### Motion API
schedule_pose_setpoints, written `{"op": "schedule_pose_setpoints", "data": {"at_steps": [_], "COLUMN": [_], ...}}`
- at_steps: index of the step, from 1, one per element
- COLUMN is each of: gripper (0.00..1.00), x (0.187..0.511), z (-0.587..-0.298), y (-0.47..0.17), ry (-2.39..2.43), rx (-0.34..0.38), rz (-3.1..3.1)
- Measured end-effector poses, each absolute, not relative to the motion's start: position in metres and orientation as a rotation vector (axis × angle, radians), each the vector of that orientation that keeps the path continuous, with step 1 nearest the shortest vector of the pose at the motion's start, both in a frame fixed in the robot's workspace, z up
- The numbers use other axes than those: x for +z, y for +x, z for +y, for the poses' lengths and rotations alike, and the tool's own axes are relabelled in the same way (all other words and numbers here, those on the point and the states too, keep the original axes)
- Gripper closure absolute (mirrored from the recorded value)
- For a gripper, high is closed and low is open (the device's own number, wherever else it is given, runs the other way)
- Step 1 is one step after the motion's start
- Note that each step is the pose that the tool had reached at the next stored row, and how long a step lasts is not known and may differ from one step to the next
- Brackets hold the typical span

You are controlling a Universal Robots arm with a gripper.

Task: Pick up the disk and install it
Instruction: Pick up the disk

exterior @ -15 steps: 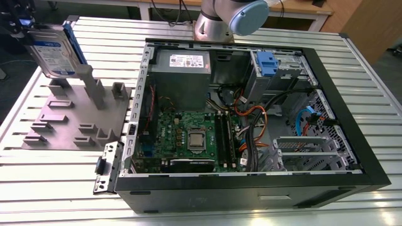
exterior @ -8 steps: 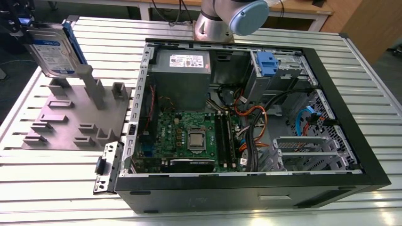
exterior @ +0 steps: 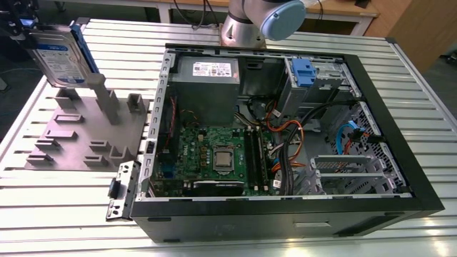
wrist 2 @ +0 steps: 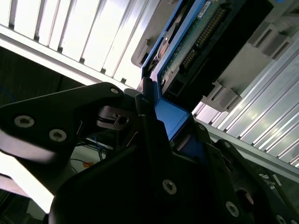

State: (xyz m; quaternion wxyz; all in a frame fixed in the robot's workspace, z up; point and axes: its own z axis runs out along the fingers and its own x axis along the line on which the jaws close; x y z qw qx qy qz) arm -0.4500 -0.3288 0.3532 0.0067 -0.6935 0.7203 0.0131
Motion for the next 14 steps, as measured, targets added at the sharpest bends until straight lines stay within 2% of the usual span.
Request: {"op": "schedule_pose_setpoints", "data": {"at_steps": [14], "gripper": [0.64], "x": [0.3572], "z": [-0.3288], "y": [-0.4500], "ry": [-2.170], "rx": [0.041], "rz": [2.253]}}
